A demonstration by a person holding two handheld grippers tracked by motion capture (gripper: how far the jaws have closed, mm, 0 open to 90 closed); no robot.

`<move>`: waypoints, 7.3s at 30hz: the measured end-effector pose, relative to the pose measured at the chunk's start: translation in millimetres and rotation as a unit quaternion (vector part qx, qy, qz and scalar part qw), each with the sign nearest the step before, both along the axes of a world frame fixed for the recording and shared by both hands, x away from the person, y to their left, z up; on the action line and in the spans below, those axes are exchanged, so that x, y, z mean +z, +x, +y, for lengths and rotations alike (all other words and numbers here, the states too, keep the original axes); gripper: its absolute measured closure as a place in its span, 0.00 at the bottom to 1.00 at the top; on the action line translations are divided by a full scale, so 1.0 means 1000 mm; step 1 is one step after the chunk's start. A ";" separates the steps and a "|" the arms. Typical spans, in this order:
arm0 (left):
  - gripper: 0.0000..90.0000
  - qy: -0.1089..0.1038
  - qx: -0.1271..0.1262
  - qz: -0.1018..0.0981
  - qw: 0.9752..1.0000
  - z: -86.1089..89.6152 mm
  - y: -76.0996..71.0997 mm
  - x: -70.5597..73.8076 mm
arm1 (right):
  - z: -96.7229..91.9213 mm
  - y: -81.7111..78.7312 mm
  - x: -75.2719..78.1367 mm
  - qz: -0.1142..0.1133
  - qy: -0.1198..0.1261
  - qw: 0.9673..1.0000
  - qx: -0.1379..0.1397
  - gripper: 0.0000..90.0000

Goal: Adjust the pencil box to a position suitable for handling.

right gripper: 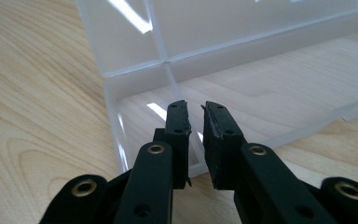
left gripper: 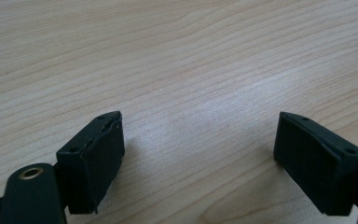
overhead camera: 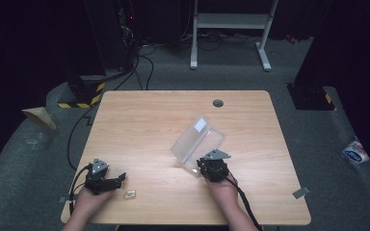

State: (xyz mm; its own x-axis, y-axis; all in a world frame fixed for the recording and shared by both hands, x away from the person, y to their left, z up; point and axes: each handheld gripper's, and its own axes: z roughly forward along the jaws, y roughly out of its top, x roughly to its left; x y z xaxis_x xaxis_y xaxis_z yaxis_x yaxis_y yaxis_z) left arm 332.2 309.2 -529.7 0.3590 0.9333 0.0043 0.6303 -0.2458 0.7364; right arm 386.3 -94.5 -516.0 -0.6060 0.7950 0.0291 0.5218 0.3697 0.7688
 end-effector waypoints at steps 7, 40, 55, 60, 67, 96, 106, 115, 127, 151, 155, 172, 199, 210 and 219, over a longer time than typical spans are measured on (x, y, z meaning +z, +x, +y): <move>0.18 0.000 0.000 0.000 1.000 0.000 0.000 0.000 | 0.017 -0.010 -0.001 -0.005 0.008 1.000 0.024 0.87; 0.19 0.000 0.002 0.000 1.000 0.000 0.000 0.000 | -0.084 0.052 0.004 0.020 -0.013 0.991 -0.135 0.87; 0.19 0.000 0.003 0.000 1.000 0.000 0.000 0.000 | -0.084 0.024 0.004 0.013 -0.008 0.992 -0.123 0.88; 0.19 0.000 0.003 0.000 1.000 0.000 0.000 0.000 | -0.080 0.023 0.003 0.012 -0.012 0.993 -0.117 0.90; 0.19 -0.001 0.004 -0.001 1.000 0.000 0.000 0.000 | -0.073 0.018 0.002 0.012 -0.008 0.994 -0.112 0.89; 0.19 0.000 0.004 0.000 1.000 0.000 0.000 0.000 | -0.047 0.014 0.000 0.006 -0.005 0.996 -0.085 0.89; 0.19 0.000 0.004 0.000 1.000 0.000 0.000 0.000 | -0.047 0.014 0.000 0.005 -0.005 0.996 -0.086 0.88; 0.19 -0.001 0.005 -0.002 1.000 -0.001 0.000 0.000 | -0.050 0.014 0.004 -0.002 0.002 0.996 -0.086 0.84; 0.19 -0.002 0.005 -0.002 1.000 -0.001 0.000 0.000 | -0.077 0.012 0.014 -0.026 0.010 0.994 -0.109 0.57; 0.17 0.000 0.035 0.000 0.999 0.000 -0.002 0.000 | -0.163 -0.014 -0.006 0.029 -0.037 0.985 -0.164 0.25; 0.17 -0.001 0.029 0.000 1.000 0.001 -0.002 0.000 | -0.164 -0.014 -0.008 0.025 -0.037 0.986 -0.160 0.23; 0.17 -0.015 0.005 0.019 1.000 0.011 -0.009 0.004 | -0.162 -0.019 -0.008 0.022 -0.038 0.984 -0.174 0.24; 0.24 -0.048 -0.070 -0.001 0.996 -0.005 -0.047 0.017 | -0.161 -0.021 -0.007 0.020 -0.038 0.984 -0.174 0.27; 0.28 -0.036 -0.109 0.006 0.993 -0.023 -0.059 0.015 | -0.161 -0.021 -0.007 0.022 -0.037 0.984 -0.174 0.27; 0.42 -0.027 -0.133 0.018 0.991 -0.029 -0.058 0.008 | -0.161 -0.021 -0.007 0.021 -0.037 0.984 -0.172 0.28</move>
State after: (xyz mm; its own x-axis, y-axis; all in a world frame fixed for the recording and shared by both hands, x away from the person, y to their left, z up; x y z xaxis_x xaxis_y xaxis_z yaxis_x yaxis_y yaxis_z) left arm 273.9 279.9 -521.2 0.5921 0.8037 -0.0601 0.5742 -0.3684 0.7312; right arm 364.8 -255.8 -523.3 -0.2997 0.9539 -0.0177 0.6567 0.2197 0.7214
